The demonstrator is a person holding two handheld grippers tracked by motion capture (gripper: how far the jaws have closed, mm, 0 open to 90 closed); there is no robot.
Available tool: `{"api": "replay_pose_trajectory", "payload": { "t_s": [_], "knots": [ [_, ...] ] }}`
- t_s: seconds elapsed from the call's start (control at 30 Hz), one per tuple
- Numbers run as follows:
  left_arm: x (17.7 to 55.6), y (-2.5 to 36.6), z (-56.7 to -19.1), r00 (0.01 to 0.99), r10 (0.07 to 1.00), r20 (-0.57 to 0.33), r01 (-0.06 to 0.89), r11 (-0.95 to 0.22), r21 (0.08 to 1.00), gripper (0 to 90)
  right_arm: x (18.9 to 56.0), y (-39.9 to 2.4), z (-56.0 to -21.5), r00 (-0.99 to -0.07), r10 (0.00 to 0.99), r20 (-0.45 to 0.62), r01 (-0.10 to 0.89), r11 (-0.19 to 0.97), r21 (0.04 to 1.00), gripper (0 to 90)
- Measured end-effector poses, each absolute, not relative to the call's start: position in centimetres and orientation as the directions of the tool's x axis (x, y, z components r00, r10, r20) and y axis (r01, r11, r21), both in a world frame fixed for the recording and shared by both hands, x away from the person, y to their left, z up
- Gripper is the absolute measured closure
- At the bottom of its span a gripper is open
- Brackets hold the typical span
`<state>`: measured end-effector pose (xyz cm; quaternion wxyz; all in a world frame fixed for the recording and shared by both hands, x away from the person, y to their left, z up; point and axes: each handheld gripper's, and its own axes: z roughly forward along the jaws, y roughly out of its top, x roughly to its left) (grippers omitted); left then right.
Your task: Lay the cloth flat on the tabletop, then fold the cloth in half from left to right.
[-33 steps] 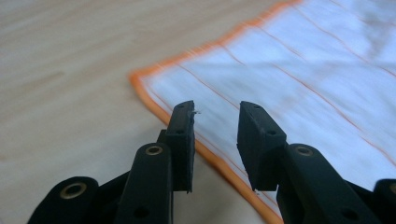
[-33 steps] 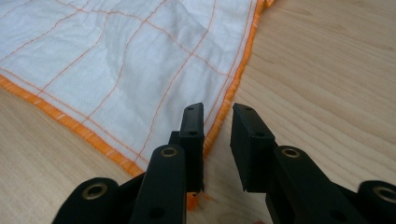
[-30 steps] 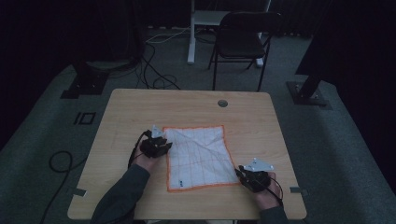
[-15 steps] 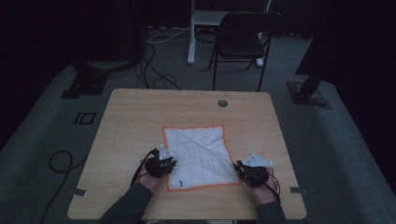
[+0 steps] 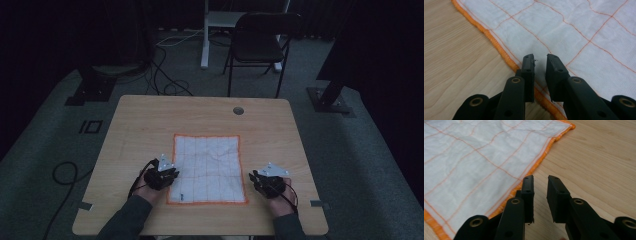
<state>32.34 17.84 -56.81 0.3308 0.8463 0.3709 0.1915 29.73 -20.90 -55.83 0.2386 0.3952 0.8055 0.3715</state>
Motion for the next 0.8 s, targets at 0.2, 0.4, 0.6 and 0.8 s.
{"api": "replay_pose_trajectory", "payload": {
  "t_s": [0.2,0.4,0.6,0.8],
  "knots": [
    [32.1,19.1,-56.9,0.617,0.786,0.039,0.520,-0.444,0.730,65.3,29.7,-21.4,-56.0,-0.556,0.827,-0.089,0.464,0.397,0.792,72.0],
    [31.8,21.0,-56.5,0.548,0.837,-0.017,0.543,-0.340,0.768,60.6,29.7,-22.0,-56.1,-0.530,0.845,-0.069,0.479,0.366,0.798,65.0],
    [31.9,21.9,-56.4,0.523,0.849,-0.073,0.560,-0.277,0.781,59.1,29.5,-22.1,-56.1,-0.532,0.844,-0.070,0.474,0.366,0.801,63.1],
    [32.0,21.9,-56.6,0.516,0.850,-0.105,0.584,-0.260,0.769,57.4,29.5,-22.4,-56.1,-0.524,0.850,-0.054,0.481,0.348,0.805,62.2]
  ]
}}
